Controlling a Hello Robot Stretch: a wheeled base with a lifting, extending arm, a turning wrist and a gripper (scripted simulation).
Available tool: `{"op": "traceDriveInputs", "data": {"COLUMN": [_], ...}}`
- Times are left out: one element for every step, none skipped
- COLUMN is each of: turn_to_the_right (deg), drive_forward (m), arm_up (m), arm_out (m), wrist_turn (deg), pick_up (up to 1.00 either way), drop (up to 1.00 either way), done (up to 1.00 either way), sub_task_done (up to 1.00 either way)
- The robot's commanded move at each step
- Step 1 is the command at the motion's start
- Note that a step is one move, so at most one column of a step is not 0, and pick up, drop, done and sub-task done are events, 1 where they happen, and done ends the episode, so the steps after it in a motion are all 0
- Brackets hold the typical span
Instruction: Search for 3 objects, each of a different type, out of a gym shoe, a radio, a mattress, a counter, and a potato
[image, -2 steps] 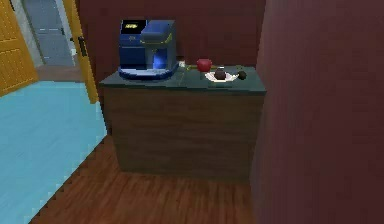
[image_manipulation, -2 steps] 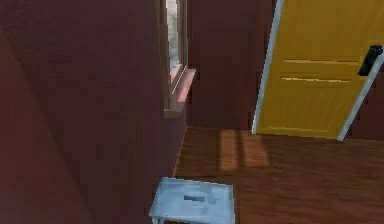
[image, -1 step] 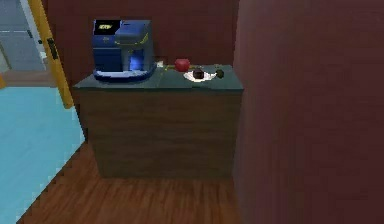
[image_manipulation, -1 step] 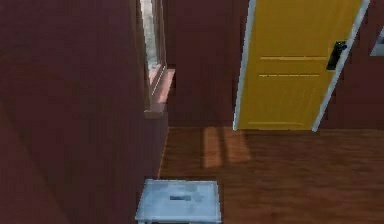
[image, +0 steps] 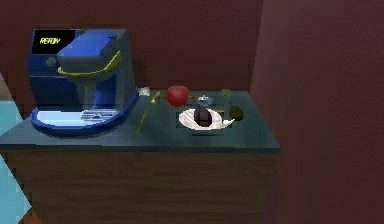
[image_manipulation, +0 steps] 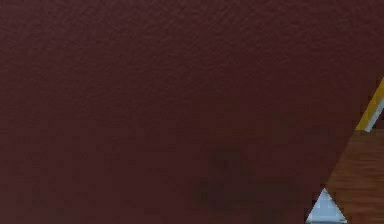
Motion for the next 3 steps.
{"op": "traceDriveInputs", "data": {"turn_to_the_right": [0.0,-45.0,-42.0], "drive_forward": [0.0,0.0,0.0], "arm_up": [0.0,0.0,0.0], "arm_out": [0.0,0.0,0.0], "wrist_turn": [0.0,0.0,0.0], "pick_up": [0.0,0.0,0.0], "drop": [0.0,0.0,0.0], "done": [0.0,0.0,0.0], "sub_task_done": [1.0,0.0,0.0]}}
